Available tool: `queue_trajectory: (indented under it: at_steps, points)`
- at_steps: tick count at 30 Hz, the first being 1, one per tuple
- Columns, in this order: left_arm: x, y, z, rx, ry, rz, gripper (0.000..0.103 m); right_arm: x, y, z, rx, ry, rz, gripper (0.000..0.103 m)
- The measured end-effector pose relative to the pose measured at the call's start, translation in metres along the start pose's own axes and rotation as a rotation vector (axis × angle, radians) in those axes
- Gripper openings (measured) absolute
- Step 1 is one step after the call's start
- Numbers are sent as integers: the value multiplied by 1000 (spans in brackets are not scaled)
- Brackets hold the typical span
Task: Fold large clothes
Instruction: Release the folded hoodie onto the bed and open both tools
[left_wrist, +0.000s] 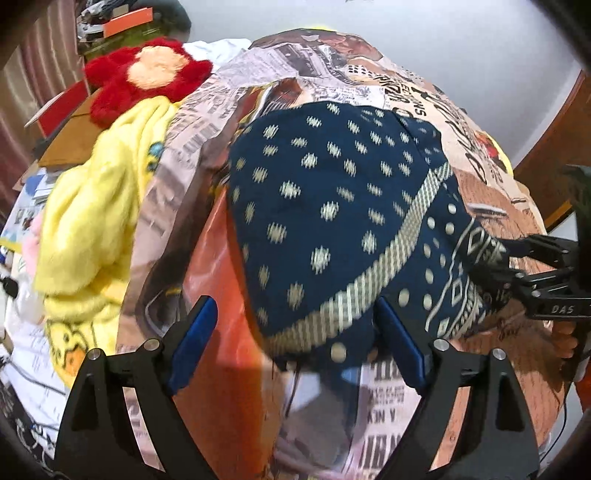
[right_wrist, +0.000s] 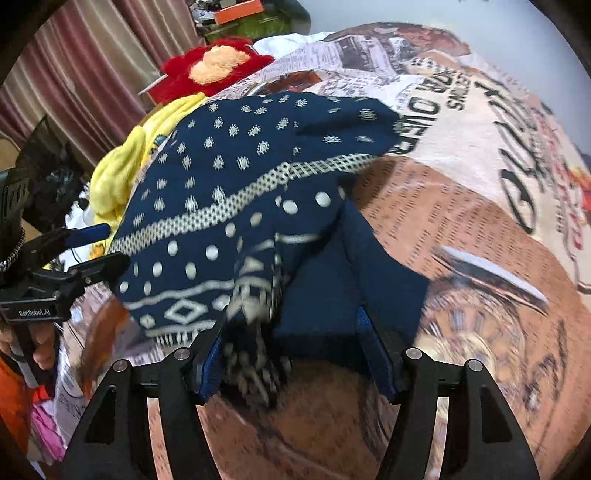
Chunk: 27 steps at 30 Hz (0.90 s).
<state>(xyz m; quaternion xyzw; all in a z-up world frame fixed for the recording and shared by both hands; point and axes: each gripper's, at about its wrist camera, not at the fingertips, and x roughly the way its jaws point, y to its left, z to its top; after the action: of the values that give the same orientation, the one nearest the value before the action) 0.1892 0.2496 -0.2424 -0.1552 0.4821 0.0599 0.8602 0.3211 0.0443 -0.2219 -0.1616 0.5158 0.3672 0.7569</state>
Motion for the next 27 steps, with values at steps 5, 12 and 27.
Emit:
queue_trajectory:
  at_steps: [5,12,27]
  points:
    - [-23,-7,-10,7,-7,69,86,-31,5,-15,9,-17,-41,63]
    - [-111,-35,-4,50,-229,85,86,-126,32,-21,-5,-274,-42,63]
    - [-293,-103,-34,117,-781,62,86,-296,106,-66,-30,-784,12,63]
